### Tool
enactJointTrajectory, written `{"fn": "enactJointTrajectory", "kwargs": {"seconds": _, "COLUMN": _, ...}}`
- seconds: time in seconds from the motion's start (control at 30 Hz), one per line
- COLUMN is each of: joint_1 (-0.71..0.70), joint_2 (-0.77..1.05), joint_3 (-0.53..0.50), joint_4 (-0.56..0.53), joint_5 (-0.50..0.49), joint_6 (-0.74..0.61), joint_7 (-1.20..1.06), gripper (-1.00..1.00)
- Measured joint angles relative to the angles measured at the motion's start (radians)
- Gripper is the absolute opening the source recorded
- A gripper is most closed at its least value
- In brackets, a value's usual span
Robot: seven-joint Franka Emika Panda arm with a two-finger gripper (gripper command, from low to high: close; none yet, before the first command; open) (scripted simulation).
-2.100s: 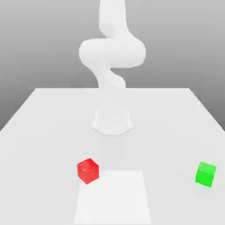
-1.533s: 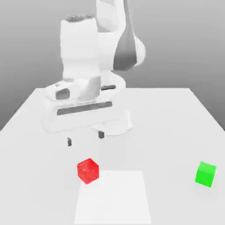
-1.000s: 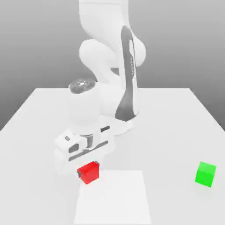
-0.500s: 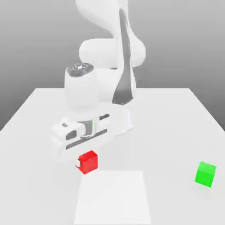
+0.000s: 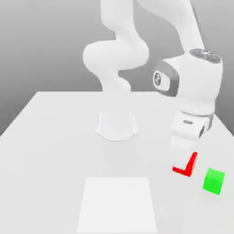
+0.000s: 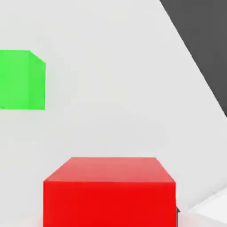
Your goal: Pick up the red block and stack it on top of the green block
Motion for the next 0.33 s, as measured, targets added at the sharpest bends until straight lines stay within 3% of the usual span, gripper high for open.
{"fn": "enactJointTrajectory", "kwargs": {"seconds": 0.2, "joint_1": 0.069, "joint_2": 0.177, "joint_3": -0.004, "joint_4": 0.043, "joint_5": -0.042, "joint_6": 0.131, "joint_7": 0.086, "gripper": -1.0}}
{"fn": "enactJointTrajectory", "kwargs": {"seconds": 0.23, "joint_1": 0.073, "joint_2": 0.198, "joint_3": -0.009, "joint_4": 0.044, "joint_5": -0.05, "joint_6": 0.15, "joint_7": 0.092, "gripper": 1.0}}
{"fn": "enactJointTrajectory", "kwargs": {"seconds": 0.33, "joint_1": 0.073, "joint_2": 0.198, "joint_3": -0.009, "joint_4": 0.044, "joint_5": -0.05, "joint_6": 0.15, "joint_7": 0.092, "gripper": 1.0}}
